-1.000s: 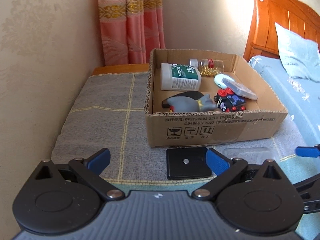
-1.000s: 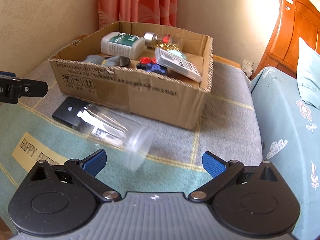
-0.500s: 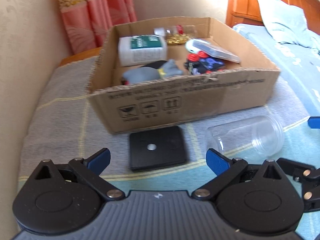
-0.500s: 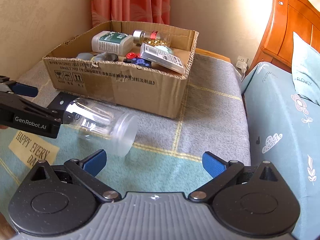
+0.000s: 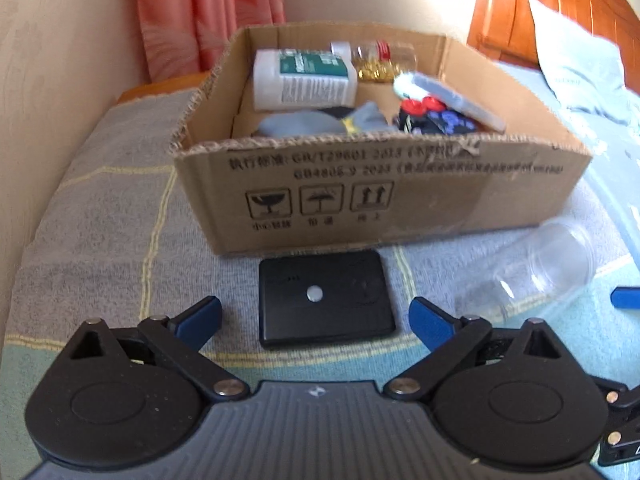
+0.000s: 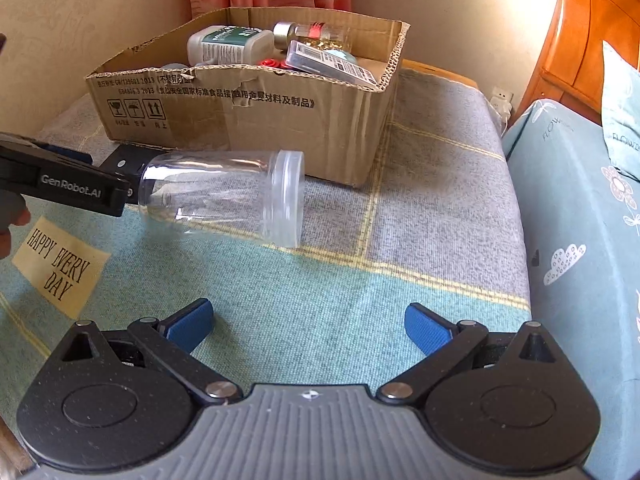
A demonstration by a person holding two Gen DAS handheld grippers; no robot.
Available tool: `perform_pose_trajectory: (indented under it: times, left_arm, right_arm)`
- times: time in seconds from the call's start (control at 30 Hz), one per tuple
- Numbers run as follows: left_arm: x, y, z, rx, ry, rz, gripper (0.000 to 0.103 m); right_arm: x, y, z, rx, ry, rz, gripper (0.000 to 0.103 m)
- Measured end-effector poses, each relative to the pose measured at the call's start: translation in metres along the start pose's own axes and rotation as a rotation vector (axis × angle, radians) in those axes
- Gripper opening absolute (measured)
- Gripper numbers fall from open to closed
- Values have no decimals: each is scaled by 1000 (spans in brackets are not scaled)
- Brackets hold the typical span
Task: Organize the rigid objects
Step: 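Grasp black square pad with left tool while right tool grasps clear plastic cup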
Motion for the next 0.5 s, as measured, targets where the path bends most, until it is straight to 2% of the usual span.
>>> perform_pose_trajectory:
  times: [0.07, 0.23, 0.5]
  left_arm:
    - [0, 0, 0, 0, 8, 5, 96]
    - [6, 2, -3, 0, 24, 1, 71]
    - [-1, -10, -11, 32, 5, -12, 70]
  right_arm:
    - [0, -1, 0, 2, 7, -4, 103]
    - [0, 0, 0, 10, 32, -8, 103]
    - [0, 1, 0, 12, 32, -10, 103]
Point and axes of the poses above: each gripper's, at about its wrist camera, not at the fingertips, and z roughly the way its jaws point, y to its right, x to its top, the point moved 5 cm from there along z, roughly the way its jaws point, and after that the axes turned 11 degrees about y, right-handed, at the moved point
